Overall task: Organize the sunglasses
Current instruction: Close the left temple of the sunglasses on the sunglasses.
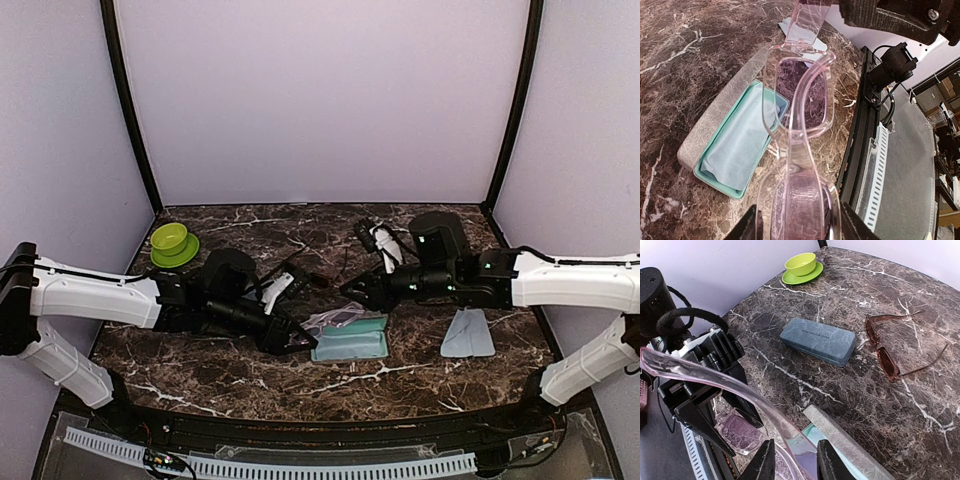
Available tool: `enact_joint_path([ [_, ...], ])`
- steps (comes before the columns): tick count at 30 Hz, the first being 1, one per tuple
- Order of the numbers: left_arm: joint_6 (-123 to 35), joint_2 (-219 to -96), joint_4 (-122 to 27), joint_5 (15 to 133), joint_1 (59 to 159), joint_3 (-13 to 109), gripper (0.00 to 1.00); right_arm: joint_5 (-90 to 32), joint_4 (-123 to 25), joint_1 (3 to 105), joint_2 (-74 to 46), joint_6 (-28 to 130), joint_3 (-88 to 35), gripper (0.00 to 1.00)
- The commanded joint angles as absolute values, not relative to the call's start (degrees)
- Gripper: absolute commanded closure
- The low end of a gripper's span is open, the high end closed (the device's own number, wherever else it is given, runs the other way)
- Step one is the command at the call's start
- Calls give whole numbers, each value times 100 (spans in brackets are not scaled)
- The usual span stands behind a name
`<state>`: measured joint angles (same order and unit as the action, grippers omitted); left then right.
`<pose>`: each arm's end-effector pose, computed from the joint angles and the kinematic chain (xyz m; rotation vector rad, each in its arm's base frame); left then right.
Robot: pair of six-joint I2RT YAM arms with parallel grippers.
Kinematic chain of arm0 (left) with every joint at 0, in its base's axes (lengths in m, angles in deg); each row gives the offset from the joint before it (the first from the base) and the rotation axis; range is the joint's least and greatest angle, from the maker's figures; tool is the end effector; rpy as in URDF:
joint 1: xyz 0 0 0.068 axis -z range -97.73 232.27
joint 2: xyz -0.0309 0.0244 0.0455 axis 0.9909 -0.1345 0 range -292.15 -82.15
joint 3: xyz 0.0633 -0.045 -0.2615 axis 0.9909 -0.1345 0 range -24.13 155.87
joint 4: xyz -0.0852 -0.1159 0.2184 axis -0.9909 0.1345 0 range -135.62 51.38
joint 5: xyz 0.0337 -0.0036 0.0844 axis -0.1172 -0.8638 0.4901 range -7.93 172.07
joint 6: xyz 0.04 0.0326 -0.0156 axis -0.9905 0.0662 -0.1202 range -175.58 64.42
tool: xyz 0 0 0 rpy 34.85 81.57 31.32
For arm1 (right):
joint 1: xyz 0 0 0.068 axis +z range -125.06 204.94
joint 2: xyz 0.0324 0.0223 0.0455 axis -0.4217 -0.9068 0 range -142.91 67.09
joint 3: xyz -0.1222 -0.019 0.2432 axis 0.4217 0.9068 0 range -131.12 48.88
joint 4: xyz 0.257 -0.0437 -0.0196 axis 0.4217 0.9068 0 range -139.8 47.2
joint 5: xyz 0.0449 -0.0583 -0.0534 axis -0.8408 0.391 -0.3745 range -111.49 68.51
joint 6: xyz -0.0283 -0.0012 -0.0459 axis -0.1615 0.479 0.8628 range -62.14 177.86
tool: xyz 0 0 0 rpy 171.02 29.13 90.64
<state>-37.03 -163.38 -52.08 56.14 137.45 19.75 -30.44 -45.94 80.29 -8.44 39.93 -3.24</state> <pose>0.1597 -0.2568 0.2190 1.0023 2.0777 -1.1994 0.1659 0.2496 0.2769 -0.7968 2.0288 0.9288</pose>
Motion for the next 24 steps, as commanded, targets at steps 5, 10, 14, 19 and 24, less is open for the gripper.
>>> enact_joint_path([
  [5,-3761,-16155,-5225,5763,13764,1975,100,-3590,-5296,8034,-1069,3698,-243,71],
  [10,-3772,-16152,-5268,5798,13764,1951,100,-3667,-5328,8107,-1178,3684,-184,71],
  [14,-3773,-16143,-5308,5808,13764,1924,100,-3602,-5205,8135,-1222,3724,-197,70],
  [19,-3784,-16125,-5316,5817,13764,1920,100,-3586,-5130,8163,-1278,3730,-233,67],
  [24,-3834,-16113,-5336,5811,13764,1865,100,-3511,-5041,8172,-1243,3719,-296,61],
])
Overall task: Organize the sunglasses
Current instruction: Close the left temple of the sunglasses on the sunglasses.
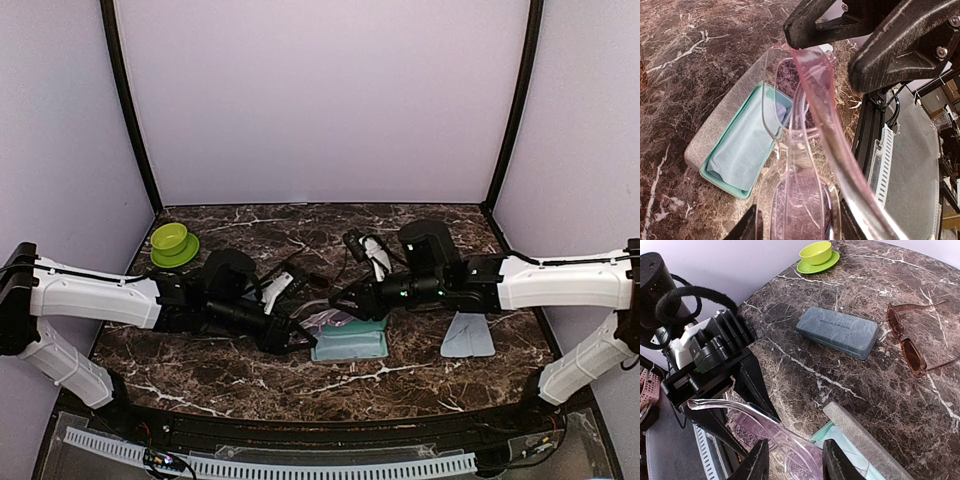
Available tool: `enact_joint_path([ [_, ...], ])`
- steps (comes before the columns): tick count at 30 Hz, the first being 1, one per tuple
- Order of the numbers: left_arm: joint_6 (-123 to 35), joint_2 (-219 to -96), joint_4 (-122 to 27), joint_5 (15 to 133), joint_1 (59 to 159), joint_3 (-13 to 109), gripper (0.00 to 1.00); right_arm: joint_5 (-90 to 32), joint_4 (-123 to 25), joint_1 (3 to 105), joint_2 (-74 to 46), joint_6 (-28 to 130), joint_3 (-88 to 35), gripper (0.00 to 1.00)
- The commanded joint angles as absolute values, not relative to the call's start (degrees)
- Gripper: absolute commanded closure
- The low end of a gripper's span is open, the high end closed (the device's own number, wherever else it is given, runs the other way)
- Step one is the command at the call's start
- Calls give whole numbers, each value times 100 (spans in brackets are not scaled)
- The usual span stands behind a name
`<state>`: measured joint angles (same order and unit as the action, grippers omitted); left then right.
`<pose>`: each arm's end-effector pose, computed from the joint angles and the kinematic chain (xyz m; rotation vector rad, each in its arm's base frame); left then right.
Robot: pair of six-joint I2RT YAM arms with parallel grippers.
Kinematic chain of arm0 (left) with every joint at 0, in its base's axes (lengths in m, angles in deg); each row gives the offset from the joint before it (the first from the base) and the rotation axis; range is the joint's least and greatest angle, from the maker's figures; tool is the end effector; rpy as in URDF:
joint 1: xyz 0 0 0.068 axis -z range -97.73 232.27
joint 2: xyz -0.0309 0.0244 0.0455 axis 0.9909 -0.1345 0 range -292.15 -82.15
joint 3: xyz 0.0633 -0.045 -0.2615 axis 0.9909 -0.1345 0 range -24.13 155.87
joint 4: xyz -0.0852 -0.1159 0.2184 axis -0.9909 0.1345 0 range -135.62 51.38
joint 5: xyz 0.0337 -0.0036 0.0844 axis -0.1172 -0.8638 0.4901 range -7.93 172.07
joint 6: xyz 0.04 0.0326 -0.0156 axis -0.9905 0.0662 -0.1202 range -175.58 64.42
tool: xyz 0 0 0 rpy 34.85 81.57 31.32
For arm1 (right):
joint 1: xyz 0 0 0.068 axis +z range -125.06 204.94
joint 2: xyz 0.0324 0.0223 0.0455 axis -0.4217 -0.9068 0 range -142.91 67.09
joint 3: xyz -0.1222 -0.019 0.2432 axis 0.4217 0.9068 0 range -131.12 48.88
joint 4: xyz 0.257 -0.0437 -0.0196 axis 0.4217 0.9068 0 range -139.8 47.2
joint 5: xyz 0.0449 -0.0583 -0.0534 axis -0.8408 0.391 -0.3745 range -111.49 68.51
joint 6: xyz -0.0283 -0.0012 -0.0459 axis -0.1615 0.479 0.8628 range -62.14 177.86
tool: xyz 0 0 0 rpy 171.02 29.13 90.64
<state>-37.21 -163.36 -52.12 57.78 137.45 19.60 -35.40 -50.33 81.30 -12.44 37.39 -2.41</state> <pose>0.1604 -0.2562 0.2181 0.9859 2.0809 -1.1685 0.1659 0.2647 0.2596 -0.8373 2.0555 1.0428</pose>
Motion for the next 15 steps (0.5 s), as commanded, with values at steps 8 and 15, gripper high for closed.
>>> enact_joint_path([
  [8,-4051,-15944,-5413,5784,13764,1721,100,-3323,-4530,8156,-1058,3920,-415,50],
  [15,-4669,-15760,-5030,5400,13760,1717,100,-4053,-4020,8093,-772,4516,-476,17],
])
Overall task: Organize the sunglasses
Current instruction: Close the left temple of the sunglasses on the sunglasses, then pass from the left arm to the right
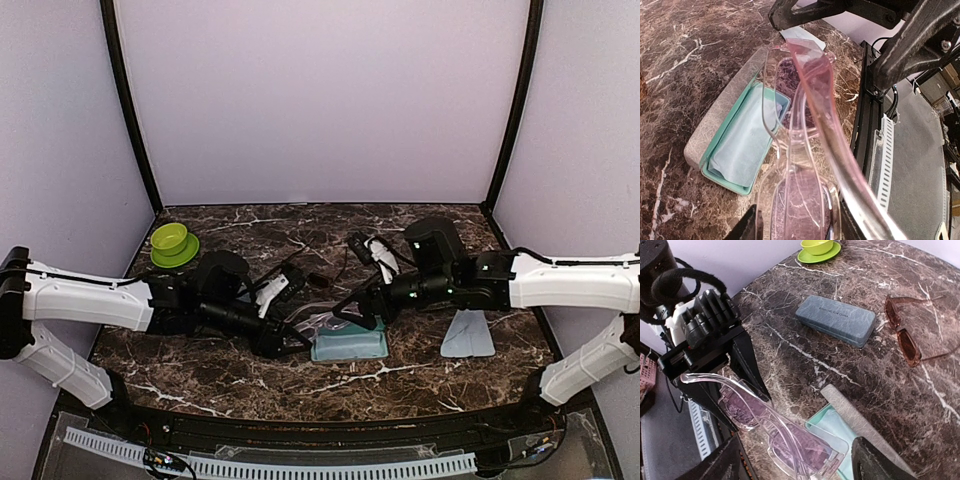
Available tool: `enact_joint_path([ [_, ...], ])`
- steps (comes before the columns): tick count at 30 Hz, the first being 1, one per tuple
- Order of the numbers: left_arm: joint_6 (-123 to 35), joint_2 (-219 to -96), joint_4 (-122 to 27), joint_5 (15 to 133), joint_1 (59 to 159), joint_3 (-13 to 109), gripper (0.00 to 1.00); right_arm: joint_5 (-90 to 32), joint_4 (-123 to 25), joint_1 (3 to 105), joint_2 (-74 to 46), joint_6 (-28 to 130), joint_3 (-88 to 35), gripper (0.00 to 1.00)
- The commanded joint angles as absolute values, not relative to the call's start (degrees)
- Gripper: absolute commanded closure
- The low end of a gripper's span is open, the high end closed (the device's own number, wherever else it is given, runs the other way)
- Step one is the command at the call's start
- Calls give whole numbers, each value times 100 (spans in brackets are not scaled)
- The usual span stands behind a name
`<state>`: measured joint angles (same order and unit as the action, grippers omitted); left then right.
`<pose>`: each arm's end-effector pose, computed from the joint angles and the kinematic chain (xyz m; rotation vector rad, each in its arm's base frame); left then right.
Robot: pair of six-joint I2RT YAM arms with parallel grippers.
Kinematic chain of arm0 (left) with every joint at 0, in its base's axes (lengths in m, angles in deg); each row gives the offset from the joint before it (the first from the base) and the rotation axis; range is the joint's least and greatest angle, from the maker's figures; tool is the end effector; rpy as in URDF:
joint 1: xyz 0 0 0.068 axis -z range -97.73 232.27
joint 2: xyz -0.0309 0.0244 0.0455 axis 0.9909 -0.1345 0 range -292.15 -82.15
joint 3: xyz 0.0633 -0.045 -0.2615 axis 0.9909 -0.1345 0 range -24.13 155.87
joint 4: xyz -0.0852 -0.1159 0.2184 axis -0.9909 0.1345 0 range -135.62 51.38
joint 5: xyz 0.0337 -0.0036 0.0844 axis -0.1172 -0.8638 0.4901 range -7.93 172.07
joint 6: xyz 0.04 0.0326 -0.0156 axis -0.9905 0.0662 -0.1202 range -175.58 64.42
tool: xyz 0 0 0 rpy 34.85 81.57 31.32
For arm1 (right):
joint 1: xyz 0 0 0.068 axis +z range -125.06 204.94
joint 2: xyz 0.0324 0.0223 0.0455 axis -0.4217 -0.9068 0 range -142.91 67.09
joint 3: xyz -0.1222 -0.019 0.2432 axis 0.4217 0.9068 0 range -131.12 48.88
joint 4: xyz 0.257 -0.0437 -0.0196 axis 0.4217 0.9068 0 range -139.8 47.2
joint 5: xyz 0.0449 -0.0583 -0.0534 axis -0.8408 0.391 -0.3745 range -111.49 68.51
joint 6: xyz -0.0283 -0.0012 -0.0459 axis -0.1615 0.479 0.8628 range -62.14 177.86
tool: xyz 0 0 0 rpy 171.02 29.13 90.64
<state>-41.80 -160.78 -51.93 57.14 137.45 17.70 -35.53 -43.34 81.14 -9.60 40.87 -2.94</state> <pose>0.1543 -0.2481 0.2196 1.0649 2.0110 -1.1420 0.1594 0.2536 0.2654 -0.9083 2.0824 0.9834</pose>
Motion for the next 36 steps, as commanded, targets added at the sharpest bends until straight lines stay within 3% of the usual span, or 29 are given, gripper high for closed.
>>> enact_joint_path([
  [1,-4731,-15726,-4994,5332,13763,1719,100,-4215,-3961,8093,-760,4617,-464,14],
  [9,-5081,-15604,-4806,4720,13755,1750,100,-5302,-3725,8103,-729,5213,-318,1],
  [15,-5087,-15722,-4768,4360,13755,1862,100,-5448,-3708,8226,-789,5376,-375,0],
  [21,-5024,-15698,-4865,4217,13755,1891,100,-5495,-3484,8319,-996,5597,-492,7],
  [36,-4994,-15728,-4913,4103,13755,1884,100,-5692,-3495,8382,-1175,5601,-628,36],
])
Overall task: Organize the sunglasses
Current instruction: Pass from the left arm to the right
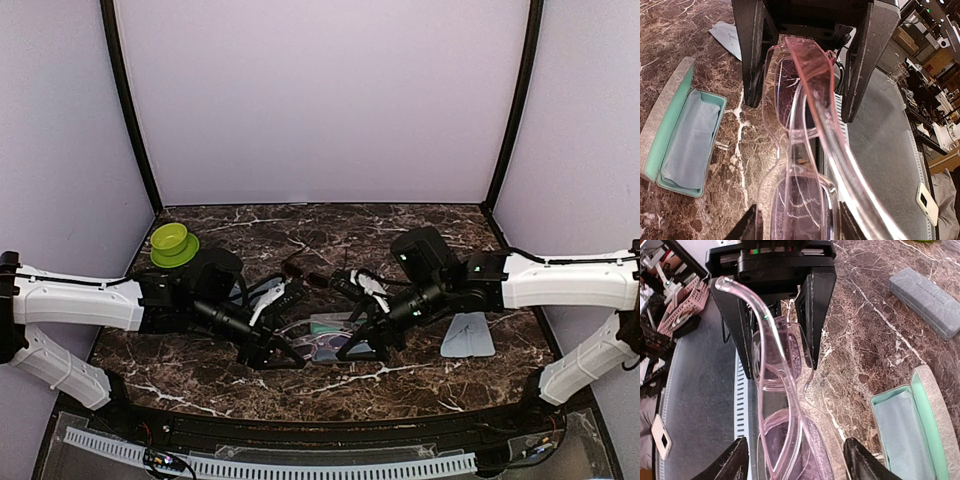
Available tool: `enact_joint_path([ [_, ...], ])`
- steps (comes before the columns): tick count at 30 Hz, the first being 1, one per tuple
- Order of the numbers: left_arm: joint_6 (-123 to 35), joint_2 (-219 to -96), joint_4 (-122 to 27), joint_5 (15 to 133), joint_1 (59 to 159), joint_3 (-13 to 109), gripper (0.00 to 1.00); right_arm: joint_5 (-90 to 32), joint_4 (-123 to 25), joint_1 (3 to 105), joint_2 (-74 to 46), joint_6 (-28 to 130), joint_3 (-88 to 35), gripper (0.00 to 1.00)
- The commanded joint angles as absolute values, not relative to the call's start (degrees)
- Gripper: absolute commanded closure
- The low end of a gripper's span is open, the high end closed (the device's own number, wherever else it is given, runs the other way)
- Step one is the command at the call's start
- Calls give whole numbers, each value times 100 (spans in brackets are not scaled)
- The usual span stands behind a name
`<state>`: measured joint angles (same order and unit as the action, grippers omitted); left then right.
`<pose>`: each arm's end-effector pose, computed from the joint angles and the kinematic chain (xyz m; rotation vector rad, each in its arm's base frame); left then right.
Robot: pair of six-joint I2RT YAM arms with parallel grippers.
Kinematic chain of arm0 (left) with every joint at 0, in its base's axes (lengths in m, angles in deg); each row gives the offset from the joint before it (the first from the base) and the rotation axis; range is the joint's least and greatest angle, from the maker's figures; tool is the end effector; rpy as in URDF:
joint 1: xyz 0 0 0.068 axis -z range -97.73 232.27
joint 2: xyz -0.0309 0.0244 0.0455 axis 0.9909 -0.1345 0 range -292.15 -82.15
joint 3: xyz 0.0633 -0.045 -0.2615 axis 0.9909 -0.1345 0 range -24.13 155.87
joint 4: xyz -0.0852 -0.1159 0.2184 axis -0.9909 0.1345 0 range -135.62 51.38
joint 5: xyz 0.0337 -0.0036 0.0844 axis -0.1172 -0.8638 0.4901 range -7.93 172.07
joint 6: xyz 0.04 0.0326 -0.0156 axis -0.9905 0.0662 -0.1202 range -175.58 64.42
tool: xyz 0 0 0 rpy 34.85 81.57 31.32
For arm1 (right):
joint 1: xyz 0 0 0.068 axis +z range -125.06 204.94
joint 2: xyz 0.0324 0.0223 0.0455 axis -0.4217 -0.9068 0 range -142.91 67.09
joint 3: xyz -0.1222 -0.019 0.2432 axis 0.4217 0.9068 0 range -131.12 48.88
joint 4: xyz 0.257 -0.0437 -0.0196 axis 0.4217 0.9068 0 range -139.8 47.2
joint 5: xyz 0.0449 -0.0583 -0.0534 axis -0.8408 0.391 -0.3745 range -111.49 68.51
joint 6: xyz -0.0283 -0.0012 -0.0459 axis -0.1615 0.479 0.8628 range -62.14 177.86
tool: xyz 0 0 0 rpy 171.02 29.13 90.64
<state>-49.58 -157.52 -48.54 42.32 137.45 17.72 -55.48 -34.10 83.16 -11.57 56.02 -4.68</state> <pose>0.1401 -0.2413 0.2320 1.3420 1.8308 -1.3372 0.1378 0.2601 0.2552 -1.4390 1.9693 1.1927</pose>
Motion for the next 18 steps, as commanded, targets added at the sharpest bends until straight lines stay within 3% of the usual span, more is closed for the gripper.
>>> enact_joint_path([
  [1,-4995,-15736,-4914,4095,13755,1885,100,-5693,-3506,8383,-1175,5592,-624,38],
  [10,-4997,-15791,-4931,4052,13755,1872,100,-5687,-3504,8391,-1176,5558,-628,56],
  [18,-4988,-15821,-4937,4084,13750,1858,98,-5667,-3528,8391,-1123,5532,-572,64],
])
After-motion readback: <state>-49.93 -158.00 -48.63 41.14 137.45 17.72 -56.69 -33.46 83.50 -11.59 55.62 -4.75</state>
